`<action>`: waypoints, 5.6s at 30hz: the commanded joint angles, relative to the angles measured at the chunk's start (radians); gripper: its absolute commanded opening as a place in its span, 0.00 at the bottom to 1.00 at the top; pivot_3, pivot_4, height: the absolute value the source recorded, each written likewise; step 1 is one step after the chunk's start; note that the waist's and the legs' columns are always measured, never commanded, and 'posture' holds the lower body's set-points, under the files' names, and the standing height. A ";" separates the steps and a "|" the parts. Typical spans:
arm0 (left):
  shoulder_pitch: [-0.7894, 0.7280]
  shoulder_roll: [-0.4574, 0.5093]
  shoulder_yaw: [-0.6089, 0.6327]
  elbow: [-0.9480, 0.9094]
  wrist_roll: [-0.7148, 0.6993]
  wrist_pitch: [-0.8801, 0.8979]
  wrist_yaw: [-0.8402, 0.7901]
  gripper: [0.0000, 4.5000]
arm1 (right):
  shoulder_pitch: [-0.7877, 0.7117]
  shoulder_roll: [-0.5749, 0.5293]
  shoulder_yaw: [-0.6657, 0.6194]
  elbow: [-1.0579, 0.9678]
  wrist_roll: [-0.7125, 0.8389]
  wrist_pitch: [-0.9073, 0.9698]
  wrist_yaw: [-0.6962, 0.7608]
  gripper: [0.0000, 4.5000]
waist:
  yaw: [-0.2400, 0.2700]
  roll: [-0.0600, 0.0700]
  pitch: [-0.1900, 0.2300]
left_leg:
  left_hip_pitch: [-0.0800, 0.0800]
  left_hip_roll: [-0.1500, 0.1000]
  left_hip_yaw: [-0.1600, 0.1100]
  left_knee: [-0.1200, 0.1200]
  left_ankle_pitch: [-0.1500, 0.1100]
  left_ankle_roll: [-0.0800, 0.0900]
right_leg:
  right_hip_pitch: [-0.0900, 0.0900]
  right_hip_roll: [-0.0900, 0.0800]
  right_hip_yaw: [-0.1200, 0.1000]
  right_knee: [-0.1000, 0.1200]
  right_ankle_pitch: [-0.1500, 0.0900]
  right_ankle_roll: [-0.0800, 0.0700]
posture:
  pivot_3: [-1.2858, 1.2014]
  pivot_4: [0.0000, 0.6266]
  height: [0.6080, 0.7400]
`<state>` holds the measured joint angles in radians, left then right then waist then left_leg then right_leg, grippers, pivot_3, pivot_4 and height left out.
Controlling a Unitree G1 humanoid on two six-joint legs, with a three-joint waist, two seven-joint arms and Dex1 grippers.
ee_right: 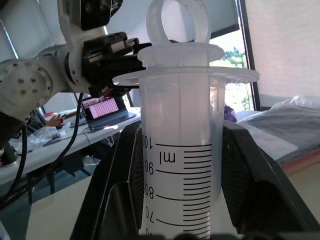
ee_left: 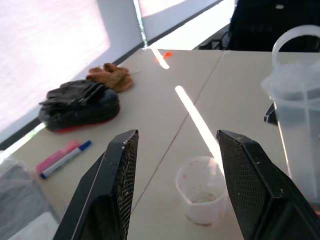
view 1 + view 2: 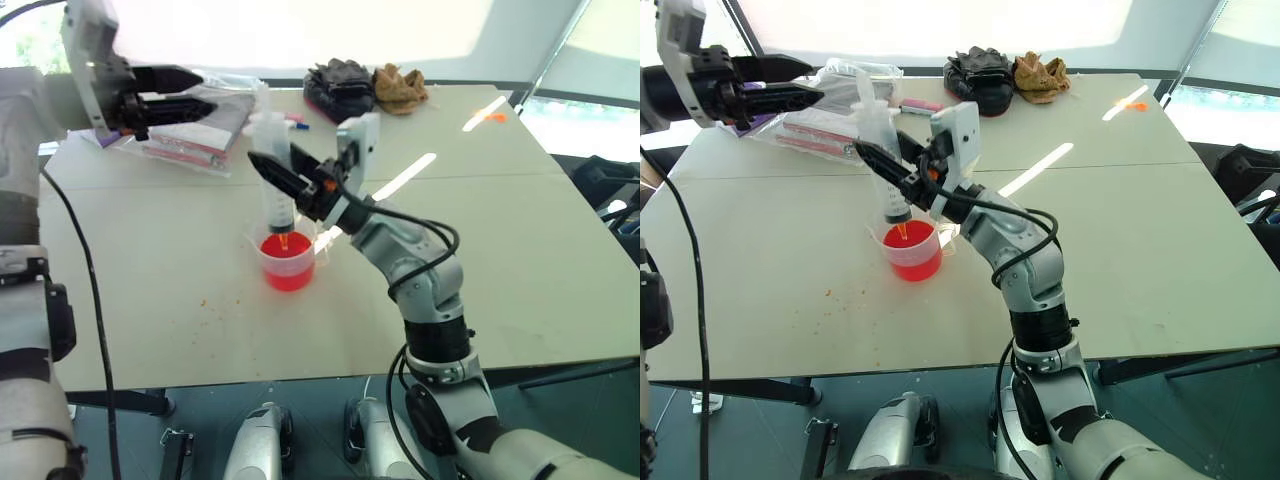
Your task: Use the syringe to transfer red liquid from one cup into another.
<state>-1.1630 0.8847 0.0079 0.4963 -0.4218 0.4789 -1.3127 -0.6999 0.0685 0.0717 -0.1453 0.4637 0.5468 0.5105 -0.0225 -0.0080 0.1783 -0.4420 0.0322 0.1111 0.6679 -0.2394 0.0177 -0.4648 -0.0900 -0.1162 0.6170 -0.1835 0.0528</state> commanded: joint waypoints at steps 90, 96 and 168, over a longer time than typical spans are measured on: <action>0.019 -0.112 -0.014 -0.019 0.117 -0.050 -0.112 0.57 | 0.085 0.054 0.140 0.305 -0.240 -0.544 0.058 0.33 | -0.016 0.000 0.000 | 0.001 0.001 -0.003 0.015 -0.003 0.005 | 0.003 0.002 0.002 0.013 0.000 0.000 | 0.52 0.24 1.00; 0.117 0.032 0.017 -0.101 0.088 0.023 -0.168 0.57 | 0.035 0.063 0.098 0.205 -0.180 -0.456 0.029 0.33 | -0.018 0.000 0.000 | 0.003 0.004 -0.003 0.015 -0.003 0.005 | 0.003 0.002 0.002 0.014 -0.001 -0.002 | 0.52 0.24 1.00; -0.404 -0.250 0.113 0.688 0.279 -0.564 0.196 0.57 | -0.575 0.082 -0.186 1.274 -0.300 -1.027 -0.021 0.33 | -0.021 0.000 0.001 | 0.000 0.002 -0.002 0.014 -0.003 0.005 | 0.002 0.001 0.002 0.013 -0.001 -0.001 | 0.52 0.24 1.00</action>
<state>-1.5072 0.6236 0.0933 1.2043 -0.1319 -0.0692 -1.1251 -1.2674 0.1398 -0.1207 1.1708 0.1692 -0.4651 0.4798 -0.0431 -0.0084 0.1792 -0.4423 0.0343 0.1094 0.6816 -0.2421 0.0223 -0.4629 -0.0890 -0.1140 0.6304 -0.1844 0.0519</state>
